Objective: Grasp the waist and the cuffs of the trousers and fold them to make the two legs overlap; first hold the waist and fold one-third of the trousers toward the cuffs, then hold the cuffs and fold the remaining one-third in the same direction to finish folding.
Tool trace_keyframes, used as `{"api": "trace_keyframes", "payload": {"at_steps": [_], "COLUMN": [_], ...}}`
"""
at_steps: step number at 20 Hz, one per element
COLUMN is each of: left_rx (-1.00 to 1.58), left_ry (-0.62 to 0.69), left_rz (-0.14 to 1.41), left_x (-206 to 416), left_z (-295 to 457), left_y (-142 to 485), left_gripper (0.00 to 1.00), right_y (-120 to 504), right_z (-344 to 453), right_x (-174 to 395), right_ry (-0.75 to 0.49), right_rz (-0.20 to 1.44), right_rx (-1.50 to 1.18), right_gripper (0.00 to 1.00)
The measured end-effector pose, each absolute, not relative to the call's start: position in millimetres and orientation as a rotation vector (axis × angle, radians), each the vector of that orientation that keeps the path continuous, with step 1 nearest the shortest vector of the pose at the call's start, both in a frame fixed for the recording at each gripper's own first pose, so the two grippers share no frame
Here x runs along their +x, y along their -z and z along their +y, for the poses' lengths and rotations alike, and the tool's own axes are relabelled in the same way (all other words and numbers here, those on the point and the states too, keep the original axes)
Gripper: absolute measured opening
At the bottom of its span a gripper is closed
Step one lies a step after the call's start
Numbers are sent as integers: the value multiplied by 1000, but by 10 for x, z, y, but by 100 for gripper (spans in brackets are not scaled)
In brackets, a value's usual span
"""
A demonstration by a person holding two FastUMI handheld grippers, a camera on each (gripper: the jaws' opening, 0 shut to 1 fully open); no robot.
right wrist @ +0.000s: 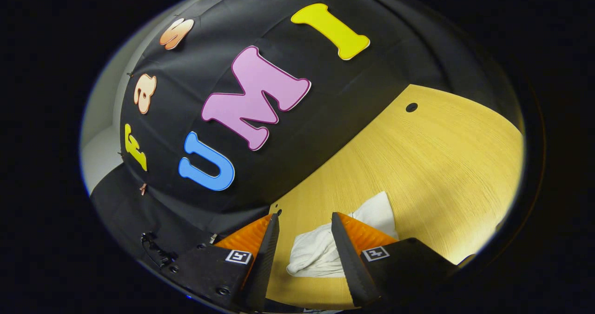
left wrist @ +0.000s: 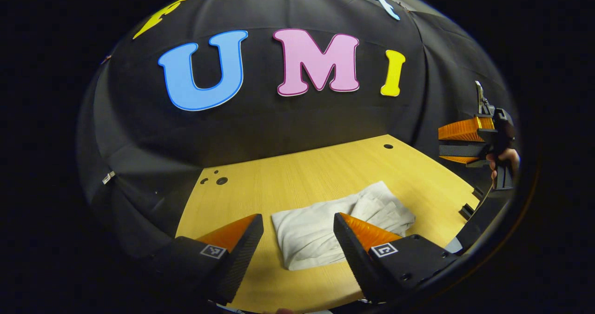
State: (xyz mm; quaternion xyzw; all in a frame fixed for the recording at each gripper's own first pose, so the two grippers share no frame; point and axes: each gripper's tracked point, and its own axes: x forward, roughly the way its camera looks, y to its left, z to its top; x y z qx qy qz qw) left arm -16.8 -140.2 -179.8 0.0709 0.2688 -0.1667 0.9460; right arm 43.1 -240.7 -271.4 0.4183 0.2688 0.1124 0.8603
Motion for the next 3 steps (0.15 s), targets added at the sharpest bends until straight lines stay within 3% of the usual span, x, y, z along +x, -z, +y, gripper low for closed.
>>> {"api": "trace_keyframes", "payload": {"at_steps": [3], "left_rx": [138], "left_ry": [307], "left_rz": [567], "left_x": [-121], "left_z": [-1341], "left_y": [1799], "left_gripper": [97], "right_y": [2868], "right_z": [-2394], "right_x": [449], "right_ry": [-255], "right_rz": [600], "right_rx": [831], "right_gripper": [71]}}
